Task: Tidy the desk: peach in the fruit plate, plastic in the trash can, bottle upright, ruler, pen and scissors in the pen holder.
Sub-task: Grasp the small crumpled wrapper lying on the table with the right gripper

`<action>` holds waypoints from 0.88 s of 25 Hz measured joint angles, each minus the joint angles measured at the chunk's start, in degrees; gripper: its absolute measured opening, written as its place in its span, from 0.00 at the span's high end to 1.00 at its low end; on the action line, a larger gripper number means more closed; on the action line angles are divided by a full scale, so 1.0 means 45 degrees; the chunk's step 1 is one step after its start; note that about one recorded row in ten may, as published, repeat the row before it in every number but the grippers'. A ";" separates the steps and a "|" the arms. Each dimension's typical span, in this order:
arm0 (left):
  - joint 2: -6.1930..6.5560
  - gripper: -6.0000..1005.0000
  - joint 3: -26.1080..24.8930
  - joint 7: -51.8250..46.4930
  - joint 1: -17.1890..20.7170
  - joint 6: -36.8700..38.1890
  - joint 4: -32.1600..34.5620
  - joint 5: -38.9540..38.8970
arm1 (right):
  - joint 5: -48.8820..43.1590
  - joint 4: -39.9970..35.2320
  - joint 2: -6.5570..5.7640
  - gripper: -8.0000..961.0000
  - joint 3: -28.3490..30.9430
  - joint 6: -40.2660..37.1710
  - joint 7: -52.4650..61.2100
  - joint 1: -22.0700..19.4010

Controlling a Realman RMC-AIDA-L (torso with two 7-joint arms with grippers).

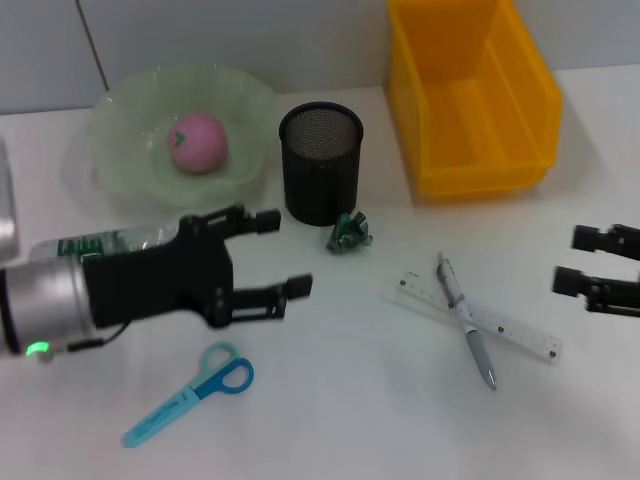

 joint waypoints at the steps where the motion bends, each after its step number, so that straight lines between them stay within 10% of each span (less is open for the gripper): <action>1: -0.0011 0.15 -0.0253 0.0445 0.0176 0.0660 -0.0347 -0.0008 | -0.0472 -0.0965 0.0012 0.15 -0.0738 0.0389 0.1222 0.0360; 22: -0.0035 0.15 -0.0906 0.1042 0.0630 0.1329 -0.1357 0.0311 | -0.4133 -0.3750 -0.0047 0.15 -0.6297 0.3656 1.0335 0.3790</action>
